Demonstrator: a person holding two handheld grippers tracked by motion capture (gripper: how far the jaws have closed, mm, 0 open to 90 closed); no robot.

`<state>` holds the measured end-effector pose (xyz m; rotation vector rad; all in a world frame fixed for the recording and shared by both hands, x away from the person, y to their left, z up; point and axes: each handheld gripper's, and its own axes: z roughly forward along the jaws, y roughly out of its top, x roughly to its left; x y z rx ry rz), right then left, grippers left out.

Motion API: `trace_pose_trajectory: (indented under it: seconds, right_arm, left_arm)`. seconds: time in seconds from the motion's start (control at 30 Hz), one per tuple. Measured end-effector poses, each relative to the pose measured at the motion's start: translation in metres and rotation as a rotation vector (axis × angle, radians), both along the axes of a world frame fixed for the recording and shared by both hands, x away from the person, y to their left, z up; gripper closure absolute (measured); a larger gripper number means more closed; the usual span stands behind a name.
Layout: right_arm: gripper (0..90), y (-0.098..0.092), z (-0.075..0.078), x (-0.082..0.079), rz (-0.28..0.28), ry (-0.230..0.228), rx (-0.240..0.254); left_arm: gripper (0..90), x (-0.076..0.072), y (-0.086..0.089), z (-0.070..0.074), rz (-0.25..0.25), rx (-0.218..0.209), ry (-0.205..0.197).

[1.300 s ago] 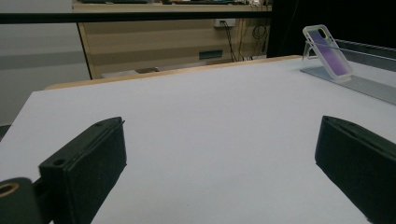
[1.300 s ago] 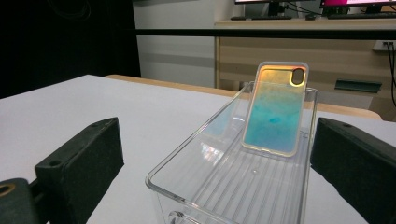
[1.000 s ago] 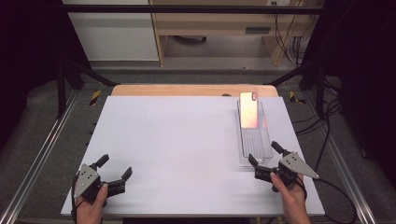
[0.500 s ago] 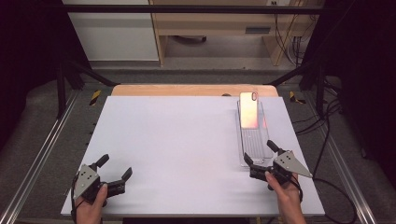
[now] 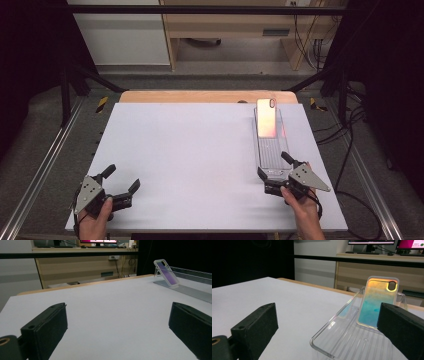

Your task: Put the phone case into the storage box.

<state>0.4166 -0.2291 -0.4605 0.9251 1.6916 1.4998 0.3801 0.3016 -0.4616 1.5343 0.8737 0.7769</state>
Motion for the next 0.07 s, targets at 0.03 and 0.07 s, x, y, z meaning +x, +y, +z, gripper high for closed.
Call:
trace_pose_trajectory:
  seconds: [0.03, 0.07]
  right_arm:
    - [3.5, 0.0003, -0.0009, -0.0003, 0.004, 0.004, -0.003]
    - [3.6, 0.0004, -0.0015, -0.0005, 0.005, 0.007, -0.005]
  left_arm:
    - [1.6, -0.0002, -0.0008, 0.0001, -0.003, -0.001, 0.001]
    - [1.6, -0.0003, -0.0015, 0.0002, -0.005, -0.001, 0.001]
